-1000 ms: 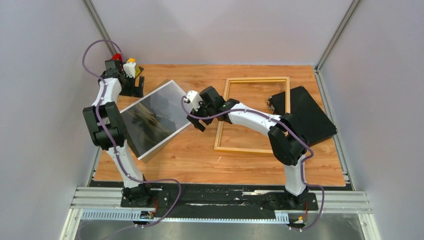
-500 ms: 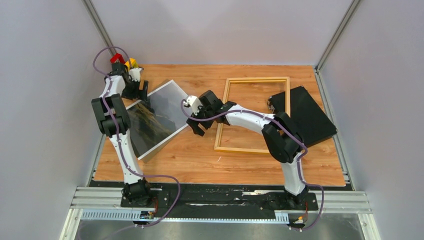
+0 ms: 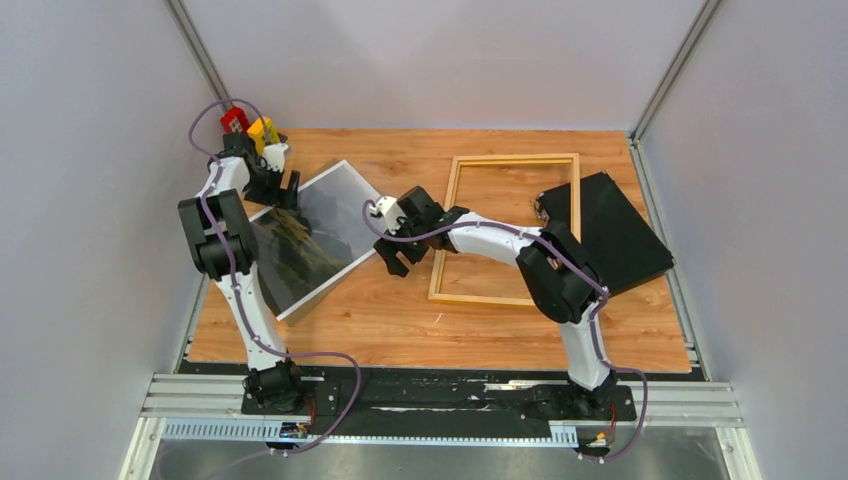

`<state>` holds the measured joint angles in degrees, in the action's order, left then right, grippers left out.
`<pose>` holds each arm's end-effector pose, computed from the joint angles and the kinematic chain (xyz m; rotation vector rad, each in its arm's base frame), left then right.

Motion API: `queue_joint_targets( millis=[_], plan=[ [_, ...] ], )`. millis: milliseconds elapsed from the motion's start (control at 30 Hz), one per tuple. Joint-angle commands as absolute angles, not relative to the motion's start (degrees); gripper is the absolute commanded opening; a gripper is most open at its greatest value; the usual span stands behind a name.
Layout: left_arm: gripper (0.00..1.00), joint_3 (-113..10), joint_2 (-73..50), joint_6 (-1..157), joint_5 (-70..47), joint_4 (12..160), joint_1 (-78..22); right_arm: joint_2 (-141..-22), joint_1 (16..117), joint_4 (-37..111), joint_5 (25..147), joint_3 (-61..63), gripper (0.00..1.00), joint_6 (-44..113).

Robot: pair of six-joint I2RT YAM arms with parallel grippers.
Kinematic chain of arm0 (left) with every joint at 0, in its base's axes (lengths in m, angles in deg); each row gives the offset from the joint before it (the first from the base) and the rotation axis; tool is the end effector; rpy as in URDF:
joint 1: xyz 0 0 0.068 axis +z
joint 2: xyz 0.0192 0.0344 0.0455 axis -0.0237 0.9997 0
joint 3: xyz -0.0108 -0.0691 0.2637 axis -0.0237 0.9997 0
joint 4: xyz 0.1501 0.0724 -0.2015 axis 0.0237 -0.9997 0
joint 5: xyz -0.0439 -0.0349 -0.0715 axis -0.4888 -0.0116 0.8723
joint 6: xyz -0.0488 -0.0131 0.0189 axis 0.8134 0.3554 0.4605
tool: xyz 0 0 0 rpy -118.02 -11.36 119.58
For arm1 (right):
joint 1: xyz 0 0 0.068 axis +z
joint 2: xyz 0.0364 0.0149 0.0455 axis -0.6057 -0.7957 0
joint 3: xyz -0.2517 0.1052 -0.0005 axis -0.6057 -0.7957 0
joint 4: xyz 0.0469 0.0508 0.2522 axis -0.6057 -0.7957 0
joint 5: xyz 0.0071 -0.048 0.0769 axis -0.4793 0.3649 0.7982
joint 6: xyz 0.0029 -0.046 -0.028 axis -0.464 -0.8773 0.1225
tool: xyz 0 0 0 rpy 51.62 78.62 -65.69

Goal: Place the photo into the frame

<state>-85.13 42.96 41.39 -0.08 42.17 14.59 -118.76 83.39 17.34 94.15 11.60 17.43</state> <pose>0.4662 0.1209 0.1689 0.3048 2.6144 -0.2315 0.3056 0.3318 0.1783 -1.3025 2.1867 0.6022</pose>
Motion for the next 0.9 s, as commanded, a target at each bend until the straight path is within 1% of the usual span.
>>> queue_joint_targets(
  millis=[0,100,433,633,867],
  plan=[
    [0.97,-77.17,39.5,38.97,4.36,36.33,14.82,-121.31,83.39,18.21,91.07,12.97,0.81,19.77],
    [0.97,-74.27,36.85,38.44,5.21,36.16,14.82,-123.19,82.53,17.06,91.46,14.38,0.8,21.08],
    [0.96,-64.56,30.0,37.91,10.01,35.76,14.82,-127.39,76.52,14.6,98.5,17.31,0.79,26.72],
    [0.96,-61.45,27.4,37.83,13.48,34.5,14.86,-129.99,74.29,12.83,99.41,21.39,0.79,25.76],
    [0.97,-56.71,23.91,36.37,16.16,34.67,14.81,-133.7,72.68,10.5,99.58,27.41,0.79,21.0]
  ],
)
